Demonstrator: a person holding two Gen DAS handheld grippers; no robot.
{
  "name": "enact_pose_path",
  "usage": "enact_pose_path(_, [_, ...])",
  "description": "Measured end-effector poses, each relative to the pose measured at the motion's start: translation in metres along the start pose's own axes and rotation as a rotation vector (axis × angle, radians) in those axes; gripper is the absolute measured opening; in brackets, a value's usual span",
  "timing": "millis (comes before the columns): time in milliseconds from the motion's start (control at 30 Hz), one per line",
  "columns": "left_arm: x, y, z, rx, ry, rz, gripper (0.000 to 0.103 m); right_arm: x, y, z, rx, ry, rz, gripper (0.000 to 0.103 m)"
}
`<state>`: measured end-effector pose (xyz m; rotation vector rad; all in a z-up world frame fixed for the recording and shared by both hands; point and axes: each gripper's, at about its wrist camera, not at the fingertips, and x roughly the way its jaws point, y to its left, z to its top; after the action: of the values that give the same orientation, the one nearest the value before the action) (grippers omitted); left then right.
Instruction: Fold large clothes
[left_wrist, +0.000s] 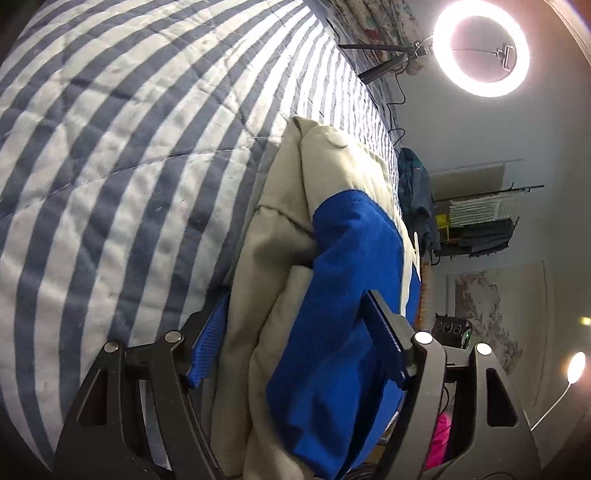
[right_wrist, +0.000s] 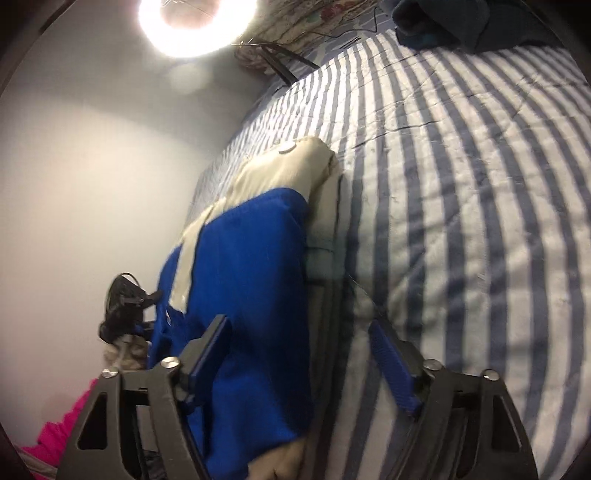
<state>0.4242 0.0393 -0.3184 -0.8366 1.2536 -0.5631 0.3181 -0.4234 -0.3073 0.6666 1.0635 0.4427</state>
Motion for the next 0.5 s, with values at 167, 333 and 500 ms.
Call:
enact_pose_path(167, [0.012,-0.011,0.006,0.031,0.004,0.016,0.073,0.022,0.009,0.007,-0.013,0.026,0.045,0.065])
enact_pose_path(333, [0.027,-0.032,0.01,0.081,-0.005,0.102,0.065,0.041,0.035,0.008,-0.08,0.038,-0.019,0.063])
enact_pose_path(500, [0.032,-0.059,0.001,0.182,-0.033,0.193,0.05,0.035,0.053,0.001,-0.141,0.038,-0.112,0.044])
